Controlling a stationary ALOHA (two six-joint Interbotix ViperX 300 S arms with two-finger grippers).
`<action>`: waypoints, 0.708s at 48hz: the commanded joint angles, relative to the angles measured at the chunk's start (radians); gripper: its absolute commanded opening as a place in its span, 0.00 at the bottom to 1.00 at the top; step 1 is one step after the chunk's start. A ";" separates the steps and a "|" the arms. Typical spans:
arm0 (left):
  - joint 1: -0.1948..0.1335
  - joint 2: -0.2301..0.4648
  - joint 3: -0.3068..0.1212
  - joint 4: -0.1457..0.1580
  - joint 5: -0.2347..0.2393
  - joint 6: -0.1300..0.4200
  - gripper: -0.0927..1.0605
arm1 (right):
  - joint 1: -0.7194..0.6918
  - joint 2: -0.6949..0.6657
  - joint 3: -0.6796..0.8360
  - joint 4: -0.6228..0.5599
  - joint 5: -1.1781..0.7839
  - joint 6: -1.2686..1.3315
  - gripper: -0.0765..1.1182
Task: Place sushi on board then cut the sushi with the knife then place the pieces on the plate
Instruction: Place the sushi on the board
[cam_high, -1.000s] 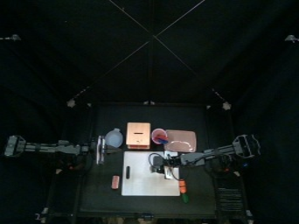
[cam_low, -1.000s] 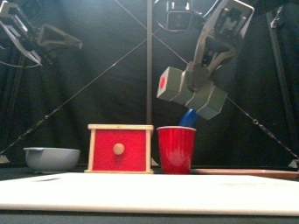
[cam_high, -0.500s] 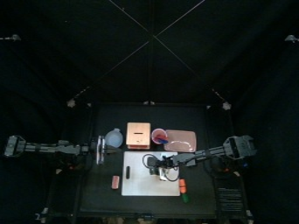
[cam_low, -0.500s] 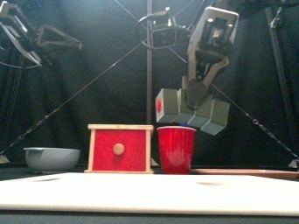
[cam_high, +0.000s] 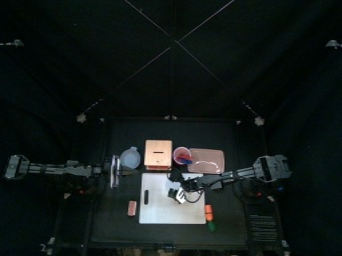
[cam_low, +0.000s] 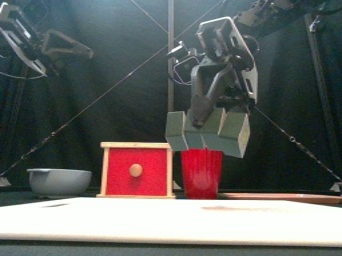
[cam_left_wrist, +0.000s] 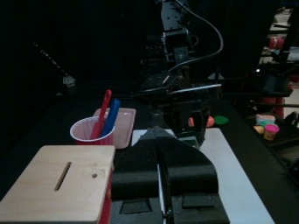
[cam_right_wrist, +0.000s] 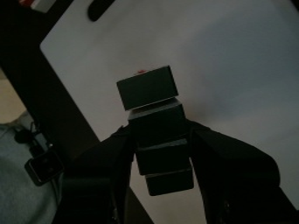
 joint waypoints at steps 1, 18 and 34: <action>0.008 0.003 -0.008 -0.003 -0.006 -0.002 0.06 | 0.020 -0.012 -0.015 -0.069 -0.008 0.133 0.58; 0.017 0.003 0.005 -0.023 0.000 0.005 0.06 | 0.092 0.057 -0.071 -0.333 0.063 0.696 0.58; 0.018 0.003 -0.009 -0.060 0.000 0.003 0.06 | 0.129 0.138 -0.175 -0.411 0.264 1.042 0.58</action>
